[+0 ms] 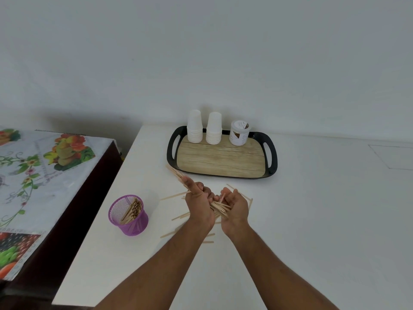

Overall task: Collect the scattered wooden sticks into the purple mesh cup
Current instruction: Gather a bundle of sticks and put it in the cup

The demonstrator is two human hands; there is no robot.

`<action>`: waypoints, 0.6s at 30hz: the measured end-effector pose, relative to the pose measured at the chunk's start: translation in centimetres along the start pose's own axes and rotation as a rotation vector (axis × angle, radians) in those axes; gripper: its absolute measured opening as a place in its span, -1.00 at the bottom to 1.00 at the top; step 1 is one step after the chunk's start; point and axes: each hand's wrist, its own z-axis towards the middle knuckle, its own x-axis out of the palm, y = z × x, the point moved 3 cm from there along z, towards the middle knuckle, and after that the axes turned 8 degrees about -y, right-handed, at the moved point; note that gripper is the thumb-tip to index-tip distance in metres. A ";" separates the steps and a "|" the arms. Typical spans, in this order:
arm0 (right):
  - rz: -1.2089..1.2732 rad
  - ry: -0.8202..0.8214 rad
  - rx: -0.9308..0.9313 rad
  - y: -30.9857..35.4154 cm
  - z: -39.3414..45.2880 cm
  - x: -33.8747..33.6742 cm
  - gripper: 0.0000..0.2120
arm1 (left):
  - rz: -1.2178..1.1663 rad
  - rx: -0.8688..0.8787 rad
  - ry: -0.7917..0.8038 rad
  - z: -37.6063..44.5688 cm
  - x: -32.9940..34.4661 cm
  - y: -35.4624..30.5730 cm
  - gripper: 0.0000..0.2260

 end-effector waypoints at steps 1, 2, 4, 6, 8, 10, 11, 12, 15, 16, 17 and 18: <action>0.011 0.000 -0.001 0.0 0.0 0.0 -0.69 | 0.001 -0.004 0.001 0.0 0.0 0.0 -0.41; 0.017 -0.015 -0.011 0.0 -0.1 0.0 -0.70 | -0.001 -0.008 0.002 0.0 0.0 -0.1 -0.40; 0.017 -0.062 -0.042 0.0 -0.4 -0.2 -0.74 | -0.016 -0.017 -0.004 0.0 0.1 -0.4 -0.40; 0.018 -0.076 -0.076 0.1 -0.6 -0.4 -0.79 | -0.037 -0.036 -0.021 0.2 0.1 -0.7 -0.41; 0.020 -0.056 -0.093 0.0 -0.7 -0.5 -0.83 | -0.050 -0.061 -0.033 0.3 0.2 -0.9 -0.42; -0.007 -0.046 -0.115 0.1 -0.7 -0.7 -0.88 | -0.042 -0.075 -0.049 0.3 0.2 -0.9 -0.44; -0.029 -0.046 -0.136 0.2 -0.6 -0.8 -0.92 | -0.028 -0.073 -0.058 0.4 0.1 -0.9 -0.45; -0.034 -0.044 -0.161 0.4 -0.6 -0.9 -0.93 | -0.011 -0.068 -0.064 0.4 0.1 -0.9 -0.46; -0.020 -0.060 -0.221 1.9 -0.2 -1.5 -0.76 | 0.035 -0.045 -0.072 0.9 -0.6 -1.1 -0.47; -0.033 -0.070 -0.257 2.6 -0.1 -1.7 -0.75 | 0.060 -0.040 -0.077 1.1 -0.9 -1.2 -0.46; -0.067 -0.073 -0.310 3.4 0.0 -1.8 -0.76 | 0.090 -0.040 -0.084 1.3 -1.3 -1.2 -0.46; -0.117 -0.058 -0.382 4.3 -0.1 -1.8 -0.77 | 0.123 -0.040 -0.091 1.6 -1.7 -1.1 -0.45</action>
